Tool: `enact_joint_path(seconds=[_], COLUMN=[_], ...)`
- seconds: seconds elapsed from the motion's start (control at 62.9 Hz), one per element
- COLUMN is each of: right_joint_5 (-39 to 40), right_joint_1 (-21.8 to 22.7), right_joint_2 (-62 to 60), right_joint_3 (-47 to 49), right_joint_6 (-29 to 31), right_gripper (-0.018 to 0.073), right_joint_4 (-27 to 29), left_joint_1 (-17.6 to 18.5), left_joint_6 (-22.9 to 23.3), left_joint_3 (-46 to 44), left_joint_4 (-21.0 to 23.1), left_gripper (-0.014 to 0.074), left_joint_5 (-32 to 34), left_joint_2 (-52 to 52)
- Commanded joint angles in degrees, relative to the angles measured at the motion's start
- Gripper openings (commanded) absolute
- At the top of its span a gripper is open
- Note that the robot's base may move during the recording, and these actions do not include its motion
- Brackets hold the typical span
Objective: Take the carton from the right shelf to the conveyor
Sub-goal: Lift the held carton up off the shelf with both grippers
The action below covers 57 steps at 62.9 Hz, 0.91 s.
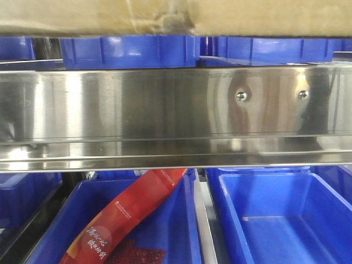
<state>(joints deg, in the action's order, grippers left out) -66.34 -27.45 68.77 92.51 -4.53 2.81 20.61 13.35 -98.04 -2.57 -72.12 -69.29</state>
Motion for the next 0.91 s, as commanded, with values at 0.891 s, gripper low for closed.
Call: enact_joint_path(seconds=[0.891], right_joint_5=[2.53], right_joint_1=[-0.06], right_joint_2=[-1.04], right_joint_3=[0.04], right_joint_6=[1.72], right_gripper=[-0.0066], right_joint_4=[0.38], left_joint_1=[0.40], left_joint_6=[-0.61], left_joint_3=[-0.31], left_joint_4=[0.17], left_gripper=[-0.0007], left_joint_5=[2.16], left_joint_2=[0.71])
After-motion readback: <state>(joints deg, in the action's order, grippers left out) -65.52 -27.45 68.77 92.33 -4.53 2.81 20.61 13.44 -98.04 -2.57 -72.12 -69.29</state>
